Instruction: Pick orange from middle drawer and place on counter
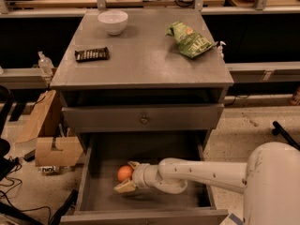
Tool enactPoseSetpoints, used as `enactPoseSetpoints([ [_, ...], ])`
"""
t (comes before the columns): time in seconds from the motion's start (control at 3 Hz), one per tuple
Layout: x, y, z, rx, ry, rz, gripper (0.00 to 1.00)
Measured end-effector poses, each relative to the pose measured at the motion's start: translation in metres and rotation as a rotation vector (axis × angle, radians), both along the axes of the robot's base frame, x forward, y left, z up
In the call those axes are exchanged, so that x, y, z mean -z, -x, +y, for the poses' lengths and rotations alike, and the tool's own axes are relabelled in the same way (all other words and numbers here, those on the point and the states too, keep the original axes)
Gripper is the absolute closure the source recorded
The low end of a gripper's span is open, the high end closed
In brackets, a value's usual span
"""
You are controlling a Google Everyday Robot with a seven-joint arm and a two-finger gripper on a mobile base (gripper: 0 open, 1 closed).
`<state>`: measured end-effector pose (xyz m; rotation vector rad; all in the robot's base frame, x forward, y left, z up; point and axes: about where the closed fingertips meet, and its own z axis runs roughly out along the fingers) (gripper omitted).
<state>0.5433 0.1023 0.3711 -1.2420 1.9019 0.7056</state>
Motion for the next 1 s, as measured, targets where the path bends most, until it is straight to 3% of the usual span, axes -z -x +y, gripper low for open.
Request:
enactPoseSetpoints([
  [0.67,0.007,0.003,0.008,-0.010,-0.002,0.008,0.72],
  [1.0,-0.007,0.006,0.012,-0.016,-0.071,0.014,0.97],
])
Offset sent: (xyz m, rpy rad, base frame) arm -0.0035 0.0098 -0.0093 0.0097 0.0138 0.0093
